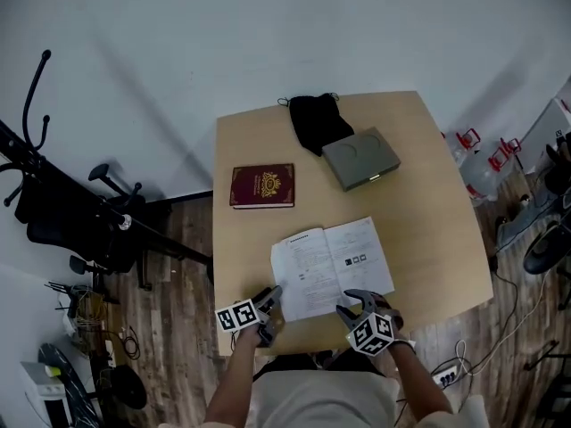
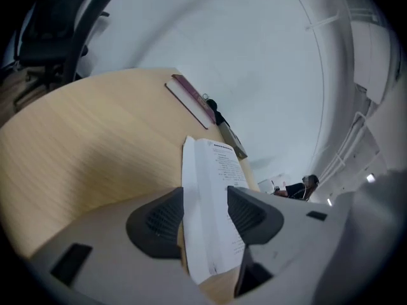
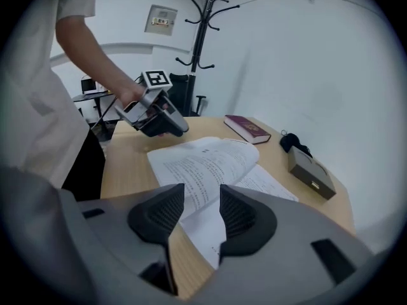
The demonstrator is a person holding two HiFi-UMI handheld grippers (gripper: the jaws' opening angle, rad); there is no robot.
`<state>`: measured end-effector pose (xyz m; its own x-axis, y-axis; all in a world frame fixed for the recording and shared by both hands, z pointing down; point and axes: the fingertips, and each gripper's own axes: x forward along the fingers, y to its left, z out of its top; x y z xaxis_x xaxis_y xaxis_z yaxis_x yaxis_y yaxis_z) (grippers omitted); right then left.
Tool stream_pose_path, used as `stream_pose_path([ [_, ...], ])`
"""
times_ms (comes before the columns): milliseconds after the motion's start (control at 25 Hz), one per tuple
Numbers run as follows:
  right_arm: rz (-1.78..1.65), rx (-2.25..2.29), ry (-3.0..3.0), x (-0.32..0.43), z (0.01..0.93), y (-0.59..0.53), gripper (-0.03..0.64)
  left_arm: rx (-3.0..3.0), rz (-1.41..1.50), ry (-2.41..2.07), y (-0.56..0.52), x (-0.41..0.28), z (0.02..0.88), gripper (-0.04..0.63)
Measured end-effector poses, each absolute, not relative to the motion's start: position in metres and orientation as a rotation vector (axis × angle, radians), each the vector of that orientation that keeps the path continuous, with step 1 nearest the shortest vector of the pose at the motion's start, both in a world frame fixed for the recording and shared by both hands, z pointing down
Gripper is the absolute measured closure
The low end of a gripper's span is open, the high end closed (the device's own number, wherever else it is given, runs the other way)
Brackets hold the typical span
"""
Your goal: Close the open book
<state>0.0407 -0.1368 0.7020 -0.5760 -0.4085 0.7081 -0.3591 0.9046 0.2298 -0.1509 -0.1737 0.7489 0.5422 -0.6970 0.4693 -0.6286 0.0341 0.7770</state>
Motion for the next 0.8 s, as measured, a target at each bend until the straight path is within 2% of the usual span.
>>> stream_pose_path([
  [240, -0.075, 0.478, -2.248, 0.043, 0.717, -0.124, 0.416, 1.624, -0.090, -1.122, -0.183, -0.144, 0.759, 0.382],
  [440, -0.143, 0.429, -2.235, 0.037, 0.724, -0.114, 0.369, 1.636, -0.009, -1.114, -0.186, -0.129, 0.763, 0.382],
  [640, -0.387, 0.383, -2.130, 0.025, 0.737, -0.111, 0.271, 1.637, 0.032, -1.083, -0.187, -0.114, 0.766, 0.382],
  [800, -0.647, 0.350, -2.003, 0.012, 0.746, -0.112, 0.256, 1.641, 0.037, -1.066, -0.189, -0.102, 0.767, 0.382],
])
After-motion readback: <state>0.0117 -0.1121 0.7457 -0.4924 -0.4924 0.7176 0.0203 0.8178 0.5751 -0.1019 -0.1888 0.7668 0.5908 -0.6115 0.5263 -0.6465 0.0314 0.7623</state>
